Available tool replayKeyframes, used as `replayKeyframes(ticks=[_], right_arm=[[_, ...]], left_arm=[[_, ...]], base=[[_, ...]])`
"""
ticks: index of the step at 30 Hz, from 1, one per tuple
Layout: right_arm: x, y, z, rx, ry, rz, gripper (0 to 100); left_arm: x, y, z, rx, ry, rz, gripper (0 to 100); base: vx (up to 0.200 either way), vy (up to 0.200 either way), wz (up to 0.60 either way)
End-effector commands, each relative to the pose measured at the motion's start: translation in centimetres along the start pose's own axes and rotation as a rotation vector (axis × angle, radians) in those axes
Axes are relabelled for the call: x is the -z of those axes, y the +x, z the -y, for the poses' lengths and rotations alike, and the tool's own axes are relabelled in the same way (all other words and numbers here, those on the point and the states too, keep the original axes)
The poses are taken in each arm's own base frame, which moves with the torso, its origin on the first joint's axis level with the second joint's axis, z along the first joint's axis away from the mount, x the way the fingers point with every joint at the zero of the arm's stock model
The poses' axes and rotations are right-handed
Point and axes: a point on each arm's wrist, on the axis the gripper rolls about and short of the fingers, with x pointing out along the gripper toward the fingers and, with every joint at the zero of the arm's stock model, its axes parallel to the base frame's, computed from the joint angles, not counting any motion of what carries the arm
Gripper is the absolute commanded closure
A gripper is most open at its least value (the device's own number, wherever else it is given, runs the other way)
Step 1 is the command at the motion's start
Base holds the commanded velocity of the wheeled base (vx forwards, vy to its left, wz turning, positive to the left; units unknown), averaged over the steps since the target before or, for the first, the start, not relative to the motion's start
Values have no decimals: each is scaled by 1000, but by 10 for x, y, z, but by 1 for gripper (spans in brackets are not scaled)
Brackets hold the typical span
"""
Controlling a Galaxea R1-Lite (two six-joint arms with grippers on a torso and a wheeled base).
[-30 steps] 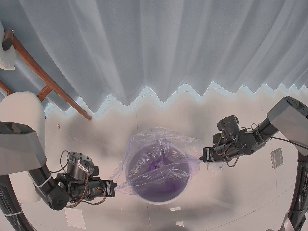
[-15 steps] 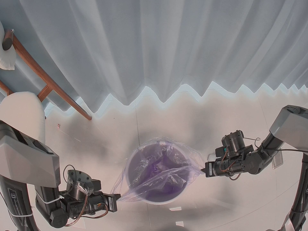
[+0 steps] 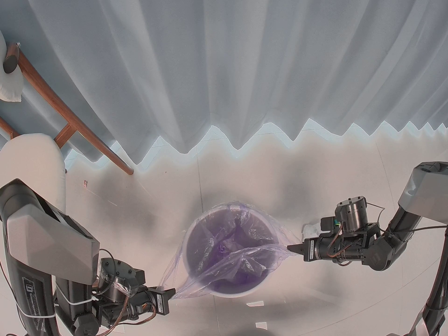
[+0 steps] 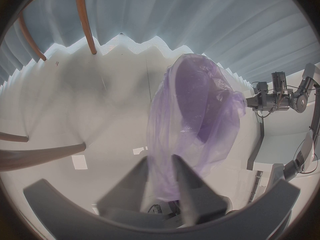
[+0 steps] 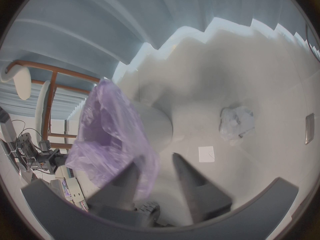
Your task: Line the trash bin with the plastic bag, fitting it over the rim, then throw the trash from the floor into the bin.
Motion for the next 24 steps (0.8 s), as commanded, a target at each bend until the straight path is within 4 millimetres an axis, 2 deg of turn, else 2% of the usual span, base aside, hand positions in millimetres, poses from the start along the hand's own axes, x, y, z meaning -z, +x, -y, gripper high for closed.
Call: replayKeyframes(ticks=[1, 5, 9, 10, 14, 21, 24], right_arm=[[3, -5, -1, -10, 19, 35, 0], [-3, -7, -3, -26, 60, 86, 0], [-10, -25, -9, -35, 131, 136, 0], [-10, -25, -9, -35, 131, 136, 0], [-18, -50, -19, -68, 179, 192, 0], [-22, -56, -27, -96, 226, 198, 0], [-27, -62, -43, -129, 319, 161, 0]], left_arm=[[-4, -9, 5, 23, 3, 28, 0], [-11, -15, 9, 44, 0, 71, 0], [-25, -33, 16, 104, -25, 159, 0], [-25, -33, 16, 104, -25, 159, 0], [-34, -53, 33, 214, -138, 231, 0], [-44, -73, 40, 245, -184, 335, 0], [-52, -91, 42, 293, -192, 406, 0]], base=[[0, 0, 0], [0, 0, 0], [0, 0, 0], [-200, 0, 0], [-200, 0, 0], [-200, 0, 0], [-200, 0, 0]])
